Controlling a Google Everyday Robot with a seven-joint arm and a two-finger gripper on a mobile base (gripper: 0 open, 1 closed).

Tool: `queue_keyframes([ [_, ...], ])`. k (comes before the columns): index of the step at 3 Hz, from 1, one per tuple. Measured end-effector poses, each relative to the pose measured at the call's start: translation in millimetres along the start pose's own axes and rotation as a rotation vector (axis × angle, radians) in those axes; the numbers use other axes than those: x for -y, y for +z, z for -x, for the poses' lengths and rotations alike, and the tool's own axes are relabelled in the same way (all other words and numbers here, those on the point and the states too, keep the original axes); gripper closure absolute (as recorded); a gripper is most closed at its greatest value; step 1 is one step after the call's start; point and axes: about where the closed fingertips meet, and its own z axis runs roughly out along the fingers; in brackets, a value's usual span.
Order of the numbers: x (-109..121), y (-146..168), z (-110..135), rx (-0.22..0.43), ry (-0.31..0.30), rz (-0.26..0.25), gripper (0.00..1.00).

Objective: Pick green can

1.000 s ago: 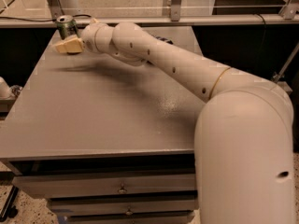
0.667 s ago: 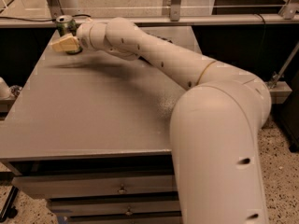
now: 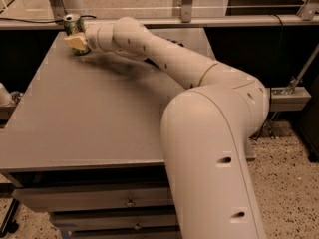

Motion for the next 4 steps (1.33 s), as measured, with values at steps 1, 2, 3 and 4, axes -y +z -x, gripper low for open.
queue_keyframes([
  [1, -3, -4, 3, 0.013, 0.013, -0.006, 0.64],
  [2, -18, -14, 11, 0.036, 0.020, 0.001, 0.87],
  [3, -42, -31, 32, 0.079, 0.016, 0.034, 1.00],
  [4, -55, -54, 57, 0.123, -0.005, 0.042, 1.00],
])
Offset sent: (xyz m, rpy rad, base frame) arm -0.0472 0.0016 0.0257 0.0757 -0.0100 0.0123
